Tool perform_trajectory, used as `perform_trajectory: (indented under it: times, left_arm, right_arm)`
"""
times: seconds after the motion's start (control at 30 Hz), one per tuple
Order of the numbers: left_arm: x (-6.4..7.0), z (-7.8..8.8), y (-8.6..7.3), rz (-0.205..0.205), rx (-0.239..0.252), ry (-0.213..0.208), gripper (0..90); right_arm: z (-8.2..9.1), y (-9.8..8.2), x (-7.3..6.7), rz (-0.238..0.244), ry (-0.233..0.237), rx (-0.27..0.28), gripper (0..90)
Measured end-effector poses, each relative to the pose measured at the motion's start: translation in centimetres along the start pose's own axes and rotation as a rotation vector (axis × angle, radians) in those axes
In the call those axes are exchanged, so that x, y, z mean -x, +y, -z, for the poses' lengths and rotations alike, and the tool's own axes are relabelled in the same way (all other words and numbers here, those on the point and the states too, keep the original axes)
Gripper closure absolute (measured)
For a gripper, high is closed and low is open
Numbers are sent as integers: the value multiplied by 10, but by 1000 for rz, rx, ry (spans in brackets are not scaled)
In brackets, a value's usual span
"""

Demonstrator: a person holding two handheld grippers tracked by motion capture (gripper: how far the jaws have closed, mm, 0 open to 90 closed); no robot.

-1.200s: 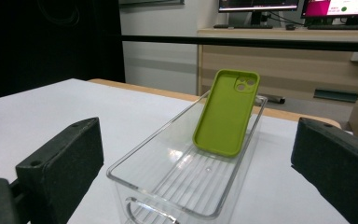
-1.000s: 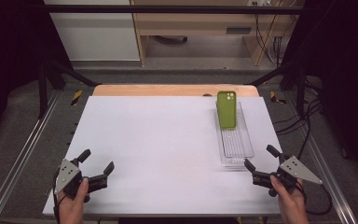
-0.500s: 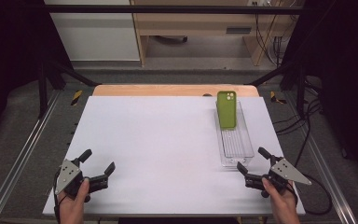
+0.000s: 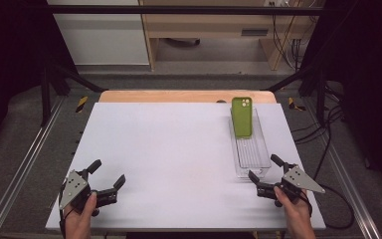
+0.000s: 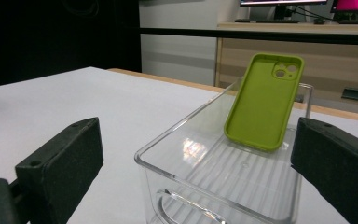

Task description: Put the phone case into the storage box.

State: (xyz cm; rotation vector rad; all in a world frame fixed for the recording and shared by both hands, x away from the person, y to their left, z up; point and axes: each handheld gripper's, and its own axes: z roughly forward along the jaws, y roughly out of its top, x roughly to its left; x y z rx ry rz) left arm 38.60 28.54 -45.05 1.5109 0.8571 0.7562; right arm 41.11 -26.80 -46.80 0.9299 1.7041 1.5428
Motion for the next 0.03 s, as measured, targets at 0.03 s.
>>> perform_trajectory:
  times: [0.03]
  left_arm:
    - [0, 0, 0, -2, -3, 1, 16]
  right_arm:
    - [1, 0, 0, -4, -4, 0, 27]
